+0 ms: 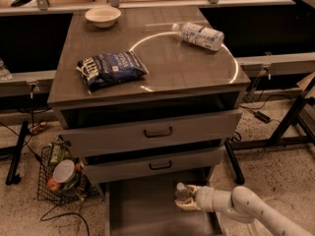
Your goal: Place water bottle into bottom drawer
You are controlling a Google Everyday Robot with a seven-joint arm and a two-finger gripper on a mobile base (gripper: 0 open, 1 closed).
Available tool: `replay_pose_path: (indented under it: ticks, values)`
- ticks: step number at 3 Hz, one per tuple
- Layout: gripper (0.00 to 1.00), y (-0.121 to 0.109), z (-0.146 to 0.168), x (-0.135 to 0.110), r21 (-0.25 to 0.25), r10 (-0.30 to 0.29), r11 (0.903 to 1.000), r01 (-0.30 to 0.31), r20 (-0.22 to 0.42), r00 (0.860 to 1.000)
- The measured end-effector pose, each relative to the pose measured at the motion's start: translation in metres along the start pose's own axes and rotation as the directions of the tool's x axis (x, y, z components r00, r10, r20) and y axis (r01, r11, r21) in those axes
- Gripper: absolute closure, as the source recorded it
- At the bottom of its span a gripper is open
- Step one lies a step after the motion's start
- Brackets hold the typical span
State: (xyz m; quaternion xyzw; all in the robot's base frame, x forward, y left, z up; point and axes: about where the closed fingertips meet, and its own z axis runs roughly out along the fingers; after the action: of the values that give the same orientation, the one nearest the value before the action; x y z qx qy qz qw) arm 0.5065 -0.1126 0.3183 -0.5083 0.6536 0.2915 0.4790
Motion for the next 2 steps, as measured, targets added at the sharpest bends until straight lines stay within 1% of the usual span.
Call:
replay_pose_path:
  ticks: [1, 2]
  values:
    - [1.0, -0.011, 0.009, 0.035, -0.016, 0.006, 0.9999, -0.005, 0.025, 1.0]
    - [1.0, -0.017, 0.031, 0.065, -0.05, 0.024, 0.9985, -0.02, 0.069, 0.997]
